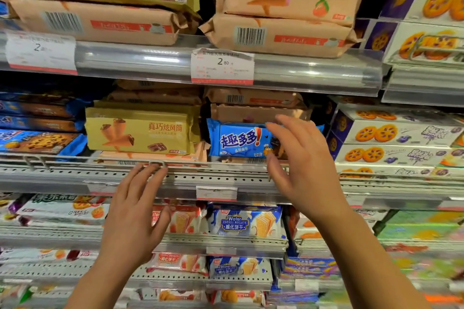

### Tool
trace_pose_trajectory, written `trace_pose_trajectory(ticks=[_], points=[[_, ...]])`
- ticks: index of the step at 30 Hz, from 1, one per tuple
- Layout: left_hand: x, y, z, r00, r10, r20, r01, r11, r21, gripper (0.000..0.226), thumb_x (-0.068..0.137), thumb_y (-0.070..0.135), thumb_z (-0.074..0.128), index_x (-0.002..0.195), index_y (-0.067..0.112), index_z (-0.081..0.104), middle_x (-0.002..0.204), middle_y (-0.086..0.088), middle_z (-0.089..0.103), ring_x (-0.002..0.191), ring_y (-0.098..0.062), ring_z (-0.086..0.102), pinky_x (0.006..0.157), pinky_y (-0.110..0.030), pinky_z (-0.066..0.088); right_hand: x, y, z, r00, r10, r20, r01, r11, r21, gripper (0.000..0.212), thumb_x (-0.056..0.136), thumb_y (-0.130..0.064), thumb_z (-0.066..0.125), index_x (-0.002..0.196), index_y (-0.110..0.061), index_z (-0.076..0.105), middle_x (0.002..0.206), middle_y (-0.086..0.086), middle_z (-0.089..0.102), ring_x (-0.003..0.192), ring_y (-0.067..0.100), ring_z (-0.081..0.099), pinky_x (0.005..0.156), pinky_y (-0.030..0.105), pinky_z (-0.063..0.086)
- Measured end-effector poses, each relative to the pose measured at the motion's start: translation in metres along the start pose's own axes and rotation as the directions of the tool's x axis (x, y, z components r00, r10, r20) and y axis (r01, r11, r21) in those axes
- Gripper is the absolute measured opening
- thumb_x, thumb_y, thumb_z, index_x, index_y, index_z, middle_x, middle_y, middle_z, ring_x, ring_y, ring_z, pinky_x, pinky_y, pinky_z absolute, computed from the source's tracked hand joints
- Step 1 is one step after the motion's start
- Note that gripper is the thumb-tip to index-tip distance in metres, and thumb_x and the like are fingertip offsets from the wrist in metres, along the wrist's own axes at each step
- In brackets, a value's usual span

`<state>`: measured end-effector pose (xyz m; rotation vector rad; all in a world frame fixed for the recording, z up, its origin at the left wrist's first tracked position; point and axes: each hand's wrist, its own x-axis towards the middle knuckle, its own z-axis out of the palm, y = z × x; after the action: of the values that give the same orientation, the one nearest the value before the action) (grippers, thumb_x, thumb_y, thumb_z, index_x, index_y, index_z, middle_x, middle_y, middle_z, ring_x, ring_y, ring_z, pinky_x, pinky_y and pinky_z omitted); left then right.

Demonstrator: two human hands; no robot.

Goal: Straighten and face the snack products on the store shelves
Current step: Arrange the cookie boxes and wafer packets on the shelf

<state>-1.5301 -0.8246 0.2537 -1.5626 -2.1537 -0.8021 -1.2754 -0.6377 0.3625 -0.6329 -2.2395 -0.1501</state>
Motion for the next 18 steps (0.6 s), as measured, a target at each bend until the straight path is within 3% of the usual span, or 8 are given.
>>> trace_pose_trajectory(ticks=[5,10,13,15,18], points=[[0.001,0.006,-0.002,0.999,-0.040,-0.023,0.041,0.999,0.023,0.068,0.090,0.046,0.043,0.152,0.019,0.042,0.148,-0.008,0.046,0.143,-0.035,0.037,0.113,-0.055,0.036,0.013,0.004,0.006,0.983,0.090,0.158,-0.051,0.971,-0.234,0.064,0.091,-0.037,0.063,0.148,-0.014,0.043,0.145,0.008,0.049,0.135,0.032,0.043,0.117,0.059,0.031],[0.004,0.014,0.001,0.996,-0.073,-0.050,0.076,0.996,0.055,0.066,0.088,0.046,0.041,0.148,0.019,0.049,0.144,-0.010,0.047,0.140,-0.037,0.038,0.109,-0.058,0.040,0.009,0.012,0.010,0.960,0.128,0.251,-0.054,0.958,-0.281,0.062,0.088,-0.039,0.065,0.144,-0.017,0.047,0.142,0.005,0.052,0.134,0.030,0.045,0.118,0.059,0.029],[0.007,0.020,0.003,0.993,-0.102,-0.057,0.106,0.992,0.062,0.066,0.087,0.043,0.046,0.148,0.020,0.050,0.143,-0.010,0.046,0.140,-0.036,0.039,0.107,-0.058,0.042,0.006,0.017,0.008,0.972,0.089,0.216,-0.036,0.970,-0.239,0.049,0.082,-0.032,0.072,0.126,-0.019,0.055,0.133,0.004,0.057,0.128,0.031,0.050,0.115,0.060,0.033],[0.008,0.025,0.003,0.991,-0.123,-0.057,0.126,0.990,0.067,0.065,0.086,0.035,0.062,0.148,0.021,0.049,0.142,-0.010,0.047,0.139,-0.035,0.039,0.107,-0.057,0.044,0.004,0.020,0.008,0.980,0.043,0.196,-0.003,0.980,-0.201,0.041,0.077,-0.028,0.077,0.110,-0.022,0.052,0.124,0.003,0.059,0.120,0.032,0.053,0.111,0.058,0.038],[0.010,0.029,-0.002,0.987,-0.155,-0.028,0.157,0.984,0.088,0.075,0.080,0.025,0.076,0.149,0.024,0.047,0.144,-0.006,0.046,0.140,-0.031,0.038,0.109,-0.051,0.043,0.004,0.022,0.009,0.979,0.018,0.203,0.014,0.988,-0.156,0.049,0.074,-0.020,0.082,0.103,-0.026,0.043,0.101,-0.001,0.063,0.099,0.031,0.060,0.103,0.054,0.044]])
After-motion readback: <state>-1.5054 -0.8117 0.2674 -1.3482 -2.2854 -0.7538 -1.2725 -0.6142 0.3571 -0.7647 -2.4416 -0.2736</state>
